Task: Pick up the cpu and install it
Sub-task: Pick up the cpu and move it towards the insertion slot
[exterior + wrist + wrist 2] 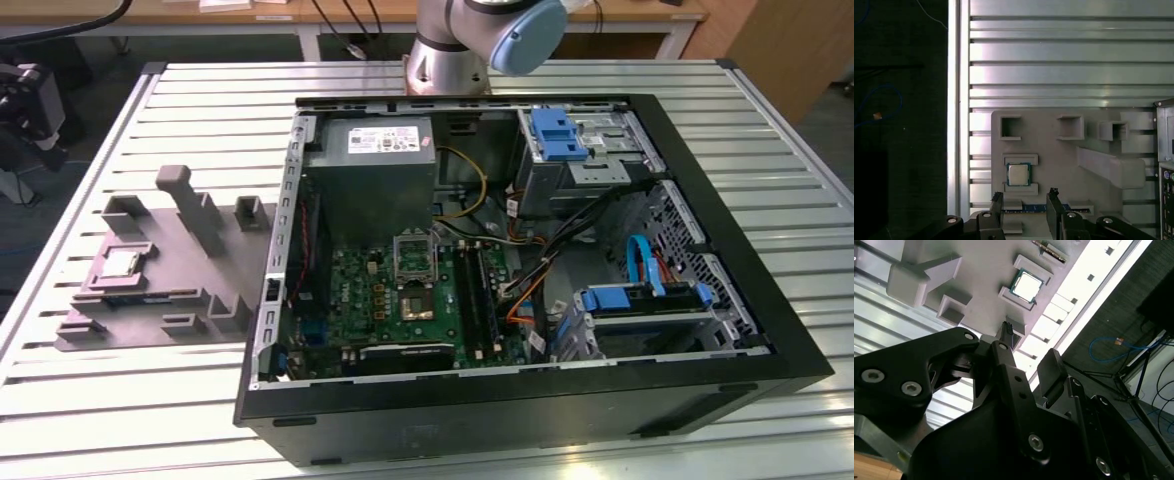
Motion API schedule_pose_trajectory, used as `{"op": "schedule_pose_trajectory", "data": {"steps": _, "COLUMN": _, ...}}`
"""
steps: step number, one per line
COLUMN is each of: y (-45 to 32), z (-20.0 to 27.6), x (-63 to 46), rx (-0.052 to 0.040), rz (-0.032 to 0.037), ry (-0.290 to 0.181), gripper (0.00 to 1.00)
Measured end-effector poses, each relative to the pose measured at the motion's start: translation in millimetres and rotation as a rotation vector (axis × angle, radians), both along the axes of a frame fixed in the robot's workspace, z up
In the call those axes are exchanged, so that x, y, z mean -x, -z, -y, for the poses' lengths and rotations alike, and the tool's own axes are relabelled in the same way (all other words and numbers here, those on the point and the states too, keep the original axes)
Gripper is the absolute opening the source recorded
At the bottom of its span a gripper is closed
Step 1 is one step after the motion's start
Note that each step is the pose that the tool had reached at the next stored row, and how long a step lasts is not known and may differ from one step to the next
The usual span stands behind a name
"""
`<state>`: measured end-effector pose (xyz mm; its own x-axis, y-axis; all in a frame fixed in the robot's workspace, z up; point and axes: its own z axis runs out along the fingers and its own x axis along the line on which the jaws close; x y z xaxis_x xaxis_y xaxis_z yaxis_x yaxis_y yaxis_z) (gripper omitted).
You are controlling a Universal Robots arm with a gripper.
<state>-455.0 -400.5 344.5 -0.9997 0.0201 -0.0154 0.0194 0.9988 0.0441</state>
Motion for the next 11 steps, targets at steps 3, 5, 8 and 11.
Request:
{"op": "schedule_pose_trajectory", "data": {"steps": 3, "y": 2.6, "z": 0.7, "x": 0.0, "rx": 0.0001, "rz": -0.0004, "ry": -0.007, "gripper": 0.47}}
{"op": "schedule_pose_trajectory", "data": {"steps": 5, "y": 4.2, "z": 1.1, "x": 0.1, "rx": 0.0000, "rz": -0.0002, "ry": -0.007, "gripper": 0.47}}
{"op": "schedule_pose_trajectory", "data": {"steps": 8, "y": 4.6, "z": 1.2, "x": 0.1, "rx": 0.0002, "rz": -0.0006, "ry": -0.007, "gripper": 0.47}}
{"op": "schedule_pose_trajectory", "data": {"steps": 11, "y": 5.1, "z": 1.2, "x": 0.1, "rx": 0.0001, "rz": -0.0004, "ry": -0.007, "gripper": 0.47}}
